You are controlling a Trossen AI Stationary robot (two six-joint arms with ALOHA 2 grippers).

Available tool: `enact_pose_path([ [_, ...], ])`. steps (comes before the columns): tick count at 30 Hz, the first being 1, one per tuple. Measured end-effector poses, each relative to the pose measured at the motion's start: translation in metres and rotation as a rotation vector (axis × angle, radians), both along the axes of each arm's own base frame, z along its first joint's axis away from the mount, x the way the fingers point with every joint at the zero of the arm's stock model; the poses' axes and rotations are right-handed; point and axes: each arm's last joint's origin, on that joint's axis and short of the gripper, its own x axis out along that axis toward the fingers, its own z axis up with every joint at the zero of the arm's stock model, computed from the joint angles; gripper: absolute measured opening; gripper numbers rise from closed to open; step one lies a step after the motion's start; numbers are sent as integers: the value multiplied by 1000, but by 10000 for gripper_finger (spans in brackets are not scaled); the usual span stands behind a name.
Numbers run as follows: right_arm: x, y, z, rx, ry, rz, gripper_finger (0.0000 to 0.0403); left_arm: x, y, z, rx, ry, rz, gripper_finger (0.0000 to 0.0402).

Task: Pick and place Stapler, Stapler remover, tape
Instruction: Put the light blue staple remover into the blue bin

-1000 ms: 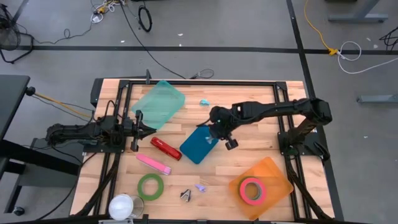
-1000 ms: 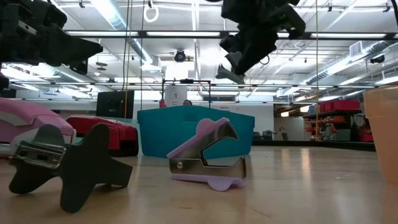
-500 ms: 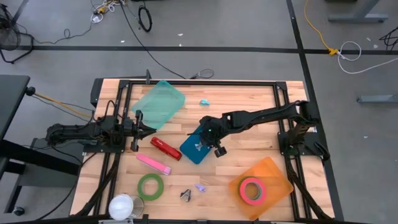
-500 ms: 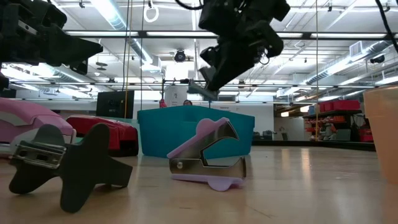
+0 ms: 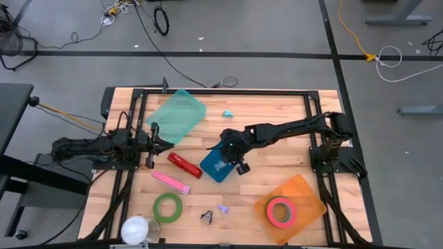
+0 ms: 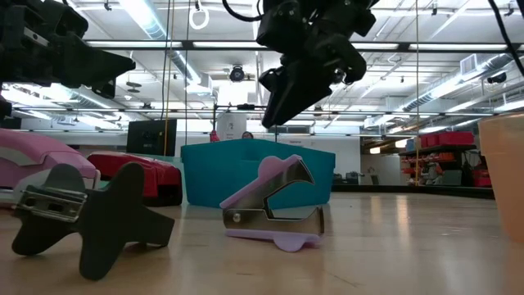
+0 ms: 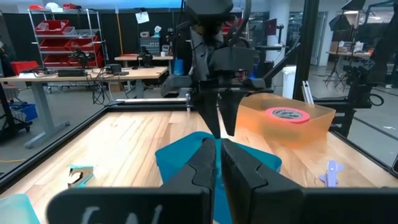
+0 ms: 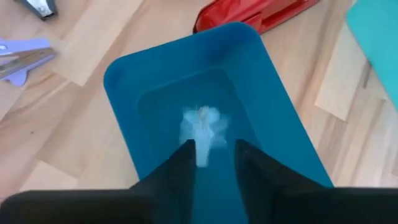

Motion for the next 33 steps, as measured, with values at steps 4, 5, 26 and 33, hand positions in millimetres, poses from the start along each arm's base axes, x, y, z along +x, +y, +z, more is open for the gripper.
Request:
enact_pose_path([
  [4, 0, -7, 1, 11, -3, -12, 153, 0, 0, 0, 0, 0, 0, 30],
  [5, 0, -9, 1, 14, -5, -22, 160, 0, 0, 0, 0, 0, 0, 30],
  [26, -13, -124, 16, -209, -106, -338, 216, 0, 0, 0, 0, -1, 0, 30],
  [33, -21, -152, 18, -199, -119, -441, 215, 0, 0, 0, 0, -1, 0, 30],
])
